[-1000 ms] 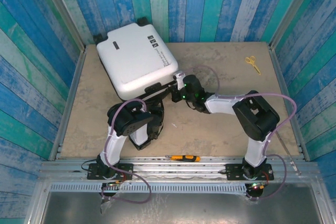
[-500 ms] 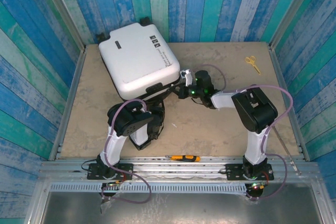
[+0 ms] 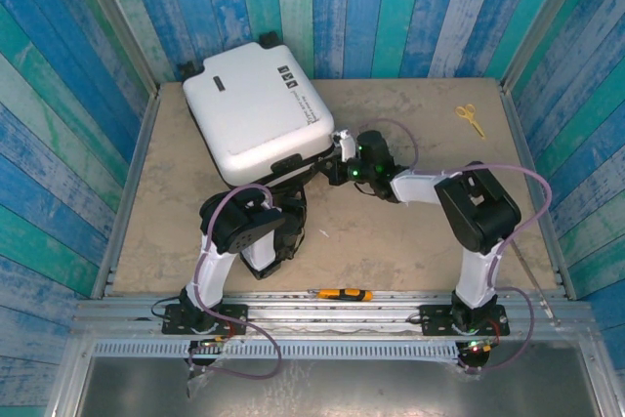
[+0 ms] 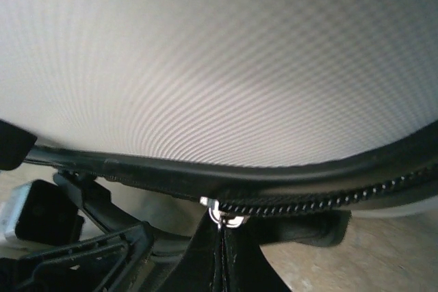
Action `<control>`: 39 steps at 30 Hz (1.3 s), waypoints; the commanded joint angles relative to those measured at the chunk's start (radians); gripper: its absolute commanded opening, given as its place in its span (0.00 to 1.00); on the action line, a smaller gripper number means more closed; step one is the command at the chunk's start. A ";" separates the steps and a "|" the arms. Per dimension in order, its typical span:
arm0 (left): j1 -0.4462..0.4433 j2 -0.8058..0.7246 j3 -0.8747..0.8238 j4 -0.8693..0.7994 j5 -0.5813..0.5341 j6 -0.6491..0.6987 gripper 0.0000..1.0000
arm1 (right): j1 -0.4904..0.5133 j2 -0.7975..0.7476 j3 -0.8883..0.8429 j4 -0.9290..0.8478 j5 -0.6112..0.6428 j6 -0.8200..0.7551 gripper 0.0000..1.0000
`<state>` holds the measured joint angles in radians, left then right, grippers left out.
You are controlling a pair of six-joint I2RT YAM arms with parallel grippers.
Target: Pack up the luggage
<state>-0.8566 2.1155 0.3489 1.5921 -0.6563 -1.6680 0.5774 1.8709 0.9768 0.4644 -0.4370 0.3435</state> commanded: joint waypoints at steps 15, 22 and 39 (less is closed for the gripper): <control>-0.025 0.054 -0.194 -0.308 0.124 0.019 0.00 | -0.047 -0.132 0.085 -0.477 0.339 -0.371 0.00; -0.021 -0.044 -0.277 -0.379 0.093 -0.012 0.00 | -0.104 -0.116 0.135 -0.564 0.392 -0.488 0.00; -0.015 -0.255 -0.301 -0.559 0.188 0.088 0.00 | -0.189 0.014 0.376 -0.661 0.269 -0.528 0.00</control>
<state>-0.8669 1.8271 0.0826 1.4750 -0.5369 -1.7084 0.3851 1.9022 1.3499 -0.1532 -0.1715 -0.1986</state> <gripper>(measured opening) 0.199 0.043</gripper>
